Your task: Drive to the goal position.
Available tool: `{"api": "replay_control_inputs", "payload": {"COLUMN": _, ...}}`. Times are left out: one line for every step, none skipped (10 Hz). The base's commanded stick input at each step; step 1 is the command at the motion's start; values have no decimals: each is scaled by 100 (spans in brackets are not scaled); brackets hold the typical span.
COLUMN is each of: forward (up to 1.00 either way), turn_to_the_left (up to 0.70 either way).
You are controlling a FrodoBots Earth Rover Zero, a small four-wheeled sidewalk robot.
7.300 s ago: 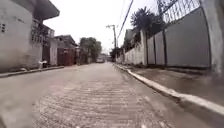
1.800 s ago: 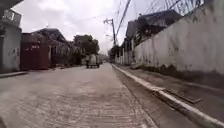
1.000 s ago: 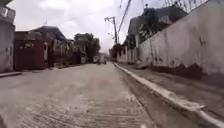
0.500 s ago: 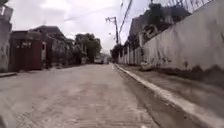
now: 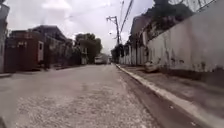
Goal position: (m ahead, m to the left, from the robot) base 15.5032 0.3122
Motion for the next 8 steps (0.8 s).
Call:
{"api": "replay_control_inputs", "payload": {"forward": 100, "turn_to_the_left": 0}}
{"api": "replay_control_inputs", "payload": {"forward": 100, "turn_to_the_left": -1}}
{"api": "replay_control_inputs", "payload": {"forward": 100, "turn_to_the_left": -5}}
{"api": "replay_control_inputs", "payload": {"forward": 100, "turn_to_the_left": -27}}
{"api": "replay_control_inputs", "payload": {"forward": 100, "turn_to_the_left": 0}}
{"api": "replay_control_inputs", "payload": {"forward": 100, "turn_to_the_left": 0}}
{"api": "replay_control_inputs", "payload": {"forward": 100, "turn_to_the_left": 0}}
{"api": "replay_control_inputs", "payload": {"forward": 100, "turn_to_the_left": 0}}
